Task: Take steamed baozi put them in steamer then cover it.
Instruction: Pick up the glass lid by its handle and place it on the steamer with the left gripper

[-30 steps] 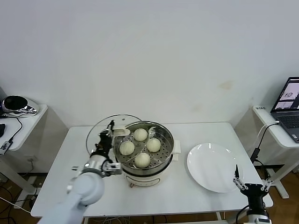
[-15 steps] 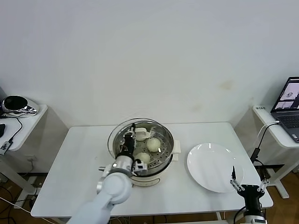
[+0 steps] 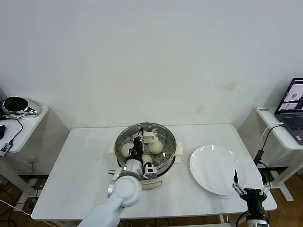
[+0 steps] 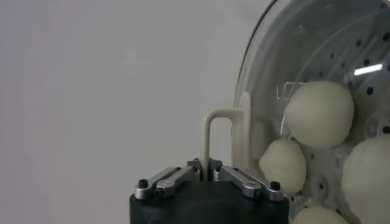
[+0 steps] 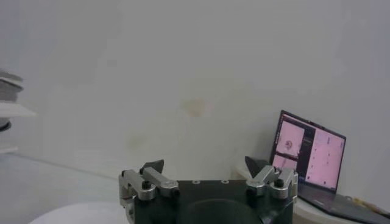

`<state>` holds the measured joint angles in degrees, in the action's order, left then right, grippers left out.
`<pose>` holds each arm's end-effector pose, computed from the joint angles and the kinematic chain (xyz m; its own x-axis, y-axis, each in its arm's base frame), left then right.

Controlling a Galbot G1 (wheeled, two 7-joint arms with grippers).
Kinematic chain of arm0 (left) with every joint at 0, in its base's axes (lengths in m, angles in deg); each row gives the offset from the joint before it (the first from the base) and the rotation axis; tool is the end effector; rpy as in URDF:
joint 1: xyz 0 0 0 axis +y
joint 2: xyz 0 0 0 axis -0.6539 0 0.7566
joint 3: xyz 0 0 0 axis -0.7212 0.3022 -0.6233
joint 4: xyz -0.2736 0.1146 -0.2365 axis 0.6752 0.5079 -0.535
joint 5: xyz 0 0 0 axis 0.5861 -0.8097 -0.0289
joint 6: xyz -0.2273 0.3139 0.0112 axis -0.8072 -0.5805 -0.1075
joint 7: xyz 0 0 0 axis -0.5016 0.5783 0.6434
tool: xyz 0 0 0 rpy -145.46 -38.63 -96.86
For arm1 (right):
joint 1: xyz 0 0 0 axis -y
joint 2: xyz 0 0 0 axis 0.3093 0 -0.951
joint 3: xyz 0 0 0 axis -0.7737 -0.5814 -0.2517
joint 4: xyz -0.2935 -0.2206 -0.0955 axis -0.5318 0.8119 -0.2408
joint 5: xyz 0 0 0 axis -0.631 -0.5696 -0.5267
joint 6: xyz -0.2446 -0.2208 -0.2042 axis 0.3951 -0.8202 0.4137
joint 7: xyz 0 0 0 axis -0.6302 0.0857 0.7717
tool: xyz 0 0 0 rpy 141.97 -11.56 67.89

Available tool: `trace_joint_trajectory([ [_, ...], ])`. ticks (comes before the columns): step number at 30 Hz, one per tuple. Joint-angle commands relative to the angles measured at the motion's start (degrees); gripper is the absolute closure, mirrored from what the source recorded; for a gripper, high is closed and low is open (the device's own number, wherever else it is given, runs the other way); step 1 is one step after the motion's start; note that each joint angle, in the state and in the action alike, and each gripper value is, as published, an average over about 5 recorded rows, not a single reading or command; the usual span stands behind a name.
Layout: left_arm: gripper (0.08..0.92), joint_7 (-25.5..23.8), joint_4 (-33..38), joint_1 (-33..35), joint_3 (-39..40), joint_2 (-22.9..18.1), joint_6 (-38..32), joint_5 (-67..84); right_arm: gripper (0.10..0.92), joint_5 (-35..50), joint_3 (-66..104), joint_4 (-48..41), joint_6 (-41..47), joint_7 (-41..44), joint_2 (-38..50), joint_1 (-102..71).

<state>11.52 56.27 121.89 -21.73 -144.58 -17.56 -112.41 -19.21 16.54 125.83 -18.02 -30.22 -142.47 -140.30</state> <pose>0.3488 -0.1252 -0.2771 -0.9926 0.1025 0.0650 0.0705 0.0510 0.9962 0.1562 -0.1364 -0.4004 -0.9711 0.1936 -0.1396 0.2294 0.9186 -0.3218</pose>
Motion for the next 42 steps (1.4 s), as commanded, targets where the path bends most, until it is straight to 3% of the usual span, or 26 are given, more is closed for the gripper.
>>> trace_joint_trajectory([
  [1,0.857,-0.1,-1.0,-0.3,0.1,-1.0,0.0,-1.0,0.203,-0.2,-0.1,0.0,-0.1,0.0,0.0,-0.1],
  [27,0.851,3.8,-2.2,1.4,-1.5,-1.6,-2.7,-0.7,0.203,0.1,-0.7,0.3,-0.1,0.1,-0.1,-0.6],
  [36,0.628,6.7,5.2,6.7,-2.2,1.4,-4.0,3.0,0.203,0.0,-1.0,0.6,-0.1,0.2,-0.3,-0.8],
  [42,0.454,9.7,16.3,15.1,-5.8,4.9,-6.7,8.2,0.203,0.0,-1.1,1.1,-0.1,0.2,-0.3,-1.2],
])
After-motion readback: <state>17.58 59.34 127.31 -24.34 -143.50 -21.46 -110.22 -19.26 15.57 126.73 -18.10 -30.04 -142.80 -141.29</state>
